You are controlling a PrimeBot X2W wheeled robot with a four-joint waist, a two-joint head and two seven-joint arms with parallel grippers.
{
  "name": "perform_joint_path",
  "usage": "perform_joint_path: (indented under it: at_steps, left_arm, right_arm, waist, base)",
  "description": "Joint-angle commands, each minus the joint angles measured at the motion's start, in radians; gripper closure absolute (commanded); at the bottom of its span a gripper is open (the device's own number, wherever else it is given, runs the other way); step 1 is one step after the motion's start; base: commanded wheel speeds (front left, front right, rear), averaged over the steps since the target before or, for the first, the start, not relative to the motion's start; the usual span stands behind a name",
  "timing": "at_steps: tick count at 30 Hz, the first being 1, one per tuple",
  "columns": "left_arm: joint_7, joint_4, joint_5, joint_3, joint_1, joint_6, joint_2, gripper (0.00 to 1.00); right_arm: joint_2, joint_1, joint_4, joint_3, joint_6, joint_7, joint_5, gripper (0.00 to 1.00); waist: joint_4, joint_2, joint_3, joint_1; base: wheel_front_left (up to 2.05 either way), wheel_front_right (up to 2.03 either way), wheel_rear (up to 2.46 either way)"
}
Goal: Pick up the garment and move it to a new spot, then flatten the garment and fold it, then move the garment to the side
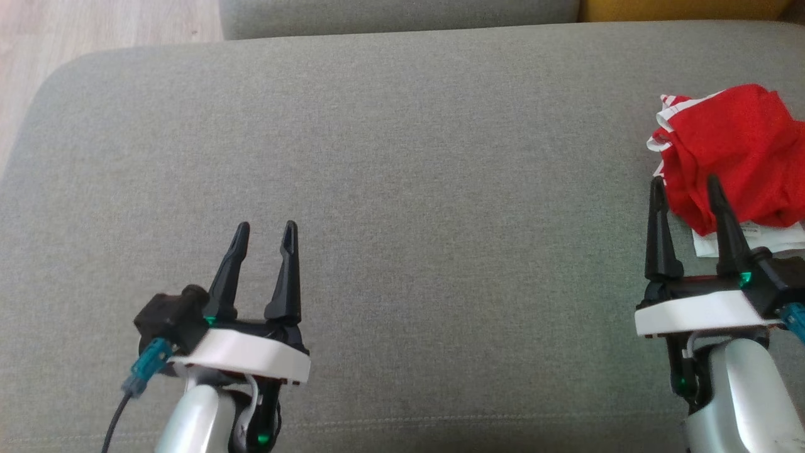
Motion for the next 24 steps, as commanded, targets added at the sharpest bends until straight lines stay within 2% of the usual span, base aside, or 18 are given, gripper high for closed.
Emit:
perform_joint_path:
  at_steps: [1, 11, 24]
  left_arm:
    - [-0.005, -0.039, 0.007, 0.04, -0.019, -0.002, 0.006, 0.0]
    - [-0.005, -0.044, 0.002, 0.062, -0.009, 0.005, 0.006, 0.0]
    - [-0.005, -0.049, -0.04, 0.086, -0.006, -0.012, 0.006, 0.0]
  right_arm:
    - [0.002, -0.013, -0.038, 0.025, 0.007, -0.011, 0.009, 0.0]
    - [0.003, -0.01, -0.041, 0.038, 0.007, -0.013, 0.014, 0.0]
    - [0.003, -0.01, -0.053, 0.043, 0.007, -0.014, 0.027, 0.0]
  waist:
    - [-0.001, -0.0001, 0.004, 0.0001]
    - [-0.001, -0.0001, 0.003, 0.0001]
    - [0.007, -0.0001, 0.012, 0.0001]
  base:
    - [0.0, 0.0, 0.0]
    - [0.0, 0.0, 0.0]
    - [0.0, 0.0, 0.0]
